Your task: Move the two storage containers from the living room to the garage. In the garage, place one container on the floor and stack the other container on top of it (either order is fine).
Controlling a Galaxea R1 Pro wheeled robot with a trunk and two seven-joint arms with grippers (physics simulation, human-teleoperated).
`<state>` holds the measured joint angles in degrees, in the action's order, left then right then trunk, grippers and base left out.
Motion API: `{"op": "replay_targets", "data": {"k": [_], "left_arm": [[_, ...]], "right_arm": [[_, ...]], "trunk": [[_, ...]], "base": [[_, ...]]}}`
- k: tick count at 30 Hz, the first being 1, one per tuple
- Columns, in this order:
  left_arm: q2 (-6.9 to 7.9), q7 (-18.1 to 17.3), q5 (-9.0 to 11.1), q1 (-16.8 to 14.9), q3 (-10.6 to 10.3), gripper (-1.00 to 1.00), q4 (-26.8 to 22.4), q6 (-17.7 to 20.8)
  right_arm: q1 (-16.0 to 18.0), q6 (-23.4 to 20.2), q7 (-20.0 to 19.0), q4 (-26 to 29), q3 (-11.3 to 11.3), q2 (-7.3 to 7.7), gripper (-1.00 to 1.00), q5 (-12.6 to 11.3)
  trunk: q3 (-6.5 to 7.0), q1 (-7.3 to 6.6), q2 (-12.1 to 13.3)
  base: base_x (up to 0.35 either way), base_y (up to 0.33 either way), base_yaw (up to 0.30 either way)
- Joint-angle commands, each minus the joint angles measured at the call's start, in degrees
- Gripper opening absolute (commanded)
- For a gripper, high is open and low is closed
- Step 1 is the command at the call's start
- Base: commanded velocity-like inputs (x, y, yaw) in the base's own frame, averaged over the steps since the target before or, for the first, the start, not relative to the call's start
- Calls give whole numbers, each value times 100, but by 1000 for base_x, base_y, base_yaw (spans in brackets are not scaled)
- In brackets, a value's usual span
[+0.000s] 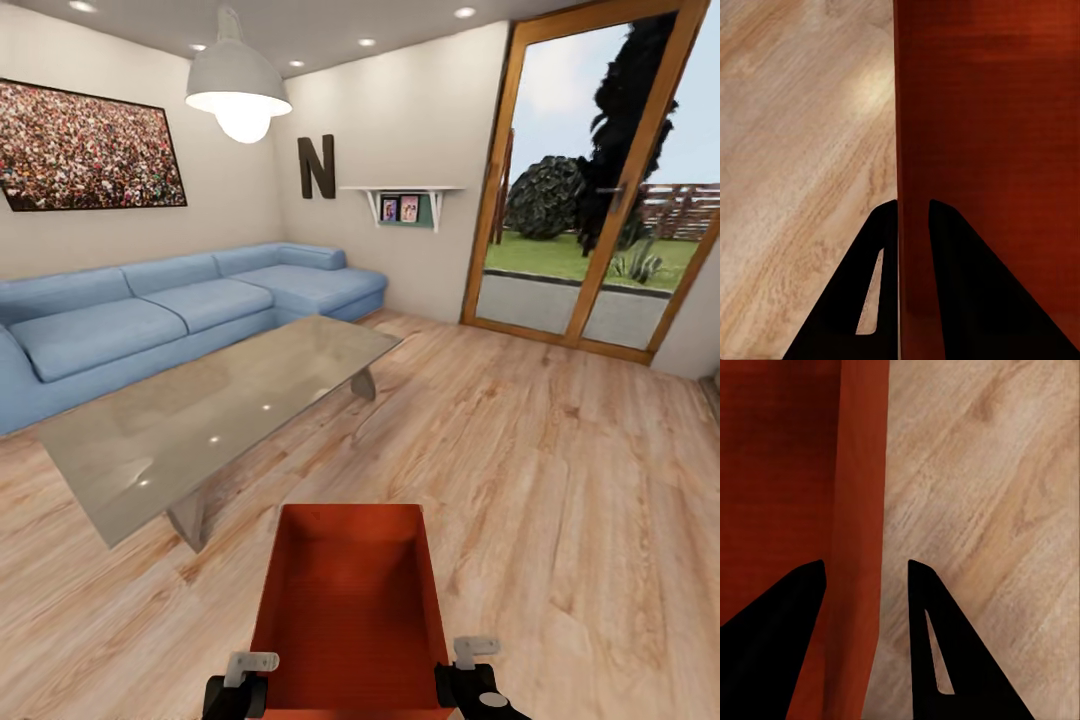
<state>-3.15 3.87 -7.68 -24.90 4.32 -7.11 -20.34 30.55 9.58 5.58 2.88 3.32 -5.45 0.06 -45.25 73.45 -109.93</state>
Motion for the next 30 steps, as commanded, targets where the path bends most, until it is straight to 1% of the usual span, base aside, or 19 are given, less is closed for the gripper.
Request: {"op": "replay_targets", "data": {"k": [1, 21, 24, 30], "left_arm": [[-2, 79, -50, -6, 183, -100, -1, -22], [-2, 79, -50, -6, 183, -100, 2, -22], [-2, 79, -50, -6, 183, -100, 1, -22], [-2, 79, -50, -6, 183, -100, 0, -22]], "right_arm": [[4, 18, 48, -7, -5, 0, -100, -20], [4, 18, 48, -7, -6, 0, -100, -19], [4, 18, 48, -7, -6, 0, -100, -20], [4, 18, 48, -7, -2, 0, -100, -17]], "trunk": [[-5, -1, -2], [-5, -1, -2], [-5, -1, -2], [-5, -1, -2]], "base": [[0, 0, 118], [-4, 0, 11], [-182, 0, 0], [-309, 0, 60]]}}
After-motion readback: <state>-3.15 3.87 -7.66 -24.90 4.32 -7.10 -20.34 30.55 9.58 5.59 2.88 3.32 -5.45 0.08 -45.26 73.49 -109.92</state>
